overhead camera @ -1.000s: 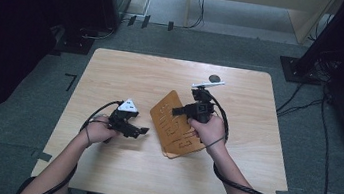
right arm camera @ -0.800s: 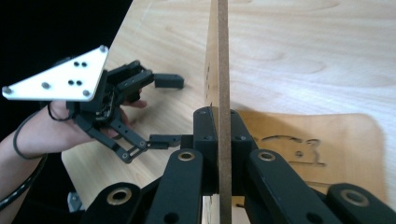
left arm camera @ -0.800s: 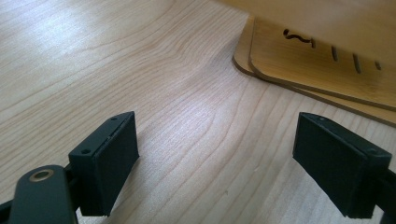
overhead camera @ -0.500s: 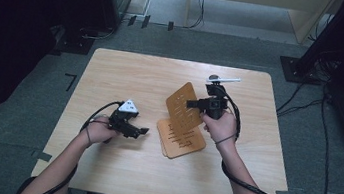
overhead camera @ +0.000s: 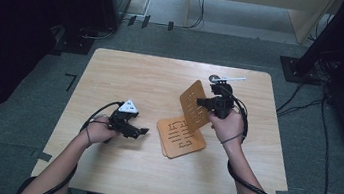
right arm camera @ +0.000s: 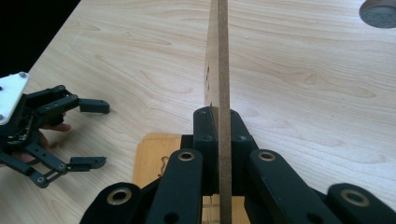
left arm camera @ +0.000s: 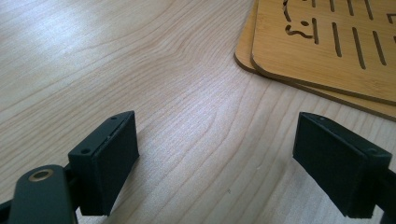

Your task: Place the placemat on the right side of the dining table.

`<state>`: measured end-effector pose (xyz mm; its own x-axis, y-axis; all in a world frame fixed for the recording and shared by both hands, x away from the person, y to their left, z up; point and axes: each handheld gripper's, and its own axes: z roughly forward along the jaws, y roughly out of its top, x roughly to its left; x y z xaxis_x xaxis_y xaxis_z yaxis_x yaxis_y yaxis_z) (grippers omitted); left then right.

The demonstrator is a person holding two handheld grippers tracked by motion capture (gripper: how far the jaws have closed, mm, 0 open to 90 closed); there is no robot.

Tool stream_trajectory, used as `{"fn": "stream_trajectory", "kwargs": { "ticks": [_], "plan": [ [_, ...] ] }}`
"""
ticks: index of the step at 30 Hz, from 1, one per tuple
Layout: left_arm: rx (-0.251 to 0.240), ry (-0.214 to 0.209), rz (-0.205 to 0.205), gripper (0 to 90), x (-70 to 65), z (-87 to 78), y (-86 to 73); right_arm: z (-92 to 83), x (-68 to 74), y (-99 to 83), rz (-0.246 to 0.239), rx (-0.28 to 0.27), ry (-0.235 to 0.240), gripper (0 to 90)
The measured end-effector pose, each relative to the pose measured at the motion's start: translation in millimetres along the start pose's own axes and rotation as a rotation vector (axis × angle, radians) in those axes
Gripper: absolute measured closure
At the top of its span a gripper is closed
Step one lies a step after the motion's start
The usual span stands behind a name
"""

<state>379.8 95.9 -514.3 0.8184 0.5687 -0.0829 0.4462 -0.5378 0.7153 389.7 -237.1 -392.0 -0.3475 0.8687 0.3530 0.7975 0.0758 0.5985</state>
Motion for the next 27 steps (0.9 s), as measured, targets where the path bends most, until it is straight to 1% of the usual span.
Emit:
{"fn": "stream_trajectory", "kwargs": {
  "ticks": [2,6,11,12,13,15,17,18,19,20,25,27],
  "plan": [
    [-0.002,0.000,-0.002,13.2,0.1,0.0,-0.1,0.0,-0.8,-0.1,-0.002,-0.003,-0.003,87.6],
    [-0.001,0.001,0.002,13.2,-0.1,0.0,-0.2,-0.3,-4.7,-0.4,-0.011,-0.001,-0.038,87.6],
    [-0.004,0.003,0.008,13.2,-0.3,0.4,-0.7,-2.1,-8.3,-0.2,-0.012,-0.005,-0.058,87.6],
    [-0.006,0.004,0.007,13.2,-0.6,0.6,-0.7,-3.7,-9.7,-0.1,-0.020,-0.010,-0.084,87.6],
    [-0.006,0.004,0.007,13.2,-0.6,0.6,-0.7,-3.7,-9.7,-0.1,-0.020,-0.010,-0.084,87.6],
    [-0.007,0.005,0.009,13.2,-0.7,0.7,-0.8,-4.5,-13.1,-0.4,-0.026,-0.013,-0.106,87.6],
    [-0.006,0.005,0.011,13.2,-0.8,0.7,-0.9,-4.5,-13.7,-0.5,-0.024,-0.014,-0.111,87.6],
    [-0.006,0.006,0.014,13.2,-0.9,0.7,-1.0,-4.7,-15.8,-0.9,-0.029,-0.013,-0.127,87.6],
    [-0.006,0.006,0.014,13.1,-0.9,0.7,-1.0,-4.7,-15.8,-0.9,-0.029,-0.013,-0.127,87.6],
    [-0.007,0.006,0.015,13.2,-0.9,0.7,-1.1,-4.9,-17.7,-1.0,-0.031,-0.017,-0.141,87.5],
    [-0.008,0.008,0.019,13.2,-1.0,0.9,-1.3,-6.5,-21.7,-0.8,-0.033,-0.026,-0.157,87.5],
    [-0.009,0.008,0.020,13.2,-1.1,1.0,-1.4,-7.4,-23.9,-1.0,-0.038,-0.029,-0.174,87.5]
  ]
}}
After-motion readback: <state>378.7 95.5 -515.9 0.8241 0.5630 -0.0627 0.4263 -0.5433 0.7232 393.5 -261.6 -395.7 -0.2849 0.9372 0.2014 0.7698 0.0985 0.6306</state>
